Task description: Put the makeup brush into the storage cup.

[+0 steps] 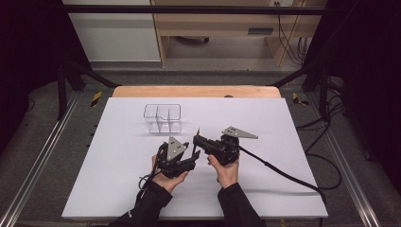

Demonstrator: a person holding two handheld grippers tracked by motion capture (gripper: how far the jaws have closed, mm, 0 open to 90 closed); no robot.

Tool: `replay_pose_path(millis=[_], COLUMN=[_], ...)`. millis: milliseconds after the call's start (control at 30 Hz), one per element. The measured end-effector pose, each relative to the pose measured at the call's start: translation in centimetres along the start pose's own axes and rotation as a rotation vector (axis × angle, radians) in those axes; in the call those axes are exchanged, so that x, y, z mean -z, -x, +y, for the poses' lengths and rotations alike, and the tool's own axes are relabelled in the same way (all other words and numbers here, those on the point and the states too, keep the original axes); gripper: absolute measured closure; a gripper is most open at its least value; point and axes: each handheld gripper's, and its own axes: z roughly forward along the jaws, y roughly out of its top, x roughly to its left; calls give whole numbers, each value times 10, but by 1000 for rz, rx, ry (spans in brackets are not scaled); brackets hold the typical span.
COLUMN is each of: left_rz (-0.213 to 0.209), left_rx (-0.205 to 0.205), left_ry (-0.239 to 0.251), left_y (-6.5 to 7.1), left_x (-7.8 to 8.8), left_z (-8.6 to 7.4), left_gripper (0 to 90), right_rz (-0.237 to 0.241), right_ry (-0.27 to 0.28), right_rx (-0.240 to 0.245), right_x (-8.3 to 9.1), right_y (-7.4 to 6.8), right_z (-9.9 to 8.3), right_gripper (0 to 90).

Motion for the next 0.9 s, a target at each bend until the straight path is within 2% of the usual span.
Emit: replay_pose_path(millis=[133, 367, 500, 633, 900], left_rz=[-2, -22, -17, -20, -27], left_rx=[5, -2, -3, 9, 39], left_ry=[-2, 2, -4, 10, 9], left_y=[2, 7, 9, 8, 7], left_x=[-1, -4, -6, -3, -3], left_z=[3, 8, 9, 9, 9], left_gripper=[587, 676, 724, 767, 807], right_rz=[4, 8, 12, 14, 17], right_ry=[-2, -7, -4, -6, -4], right_rx=[9, 20, 25, 32, 44], right_x=[0, 2, 2, 3, 3], right_y=[0, -1, -1, -1, -1], right_z=[0, 1, 1, 1, 0], right_gripper=[837, 838, 838, 838, 839])
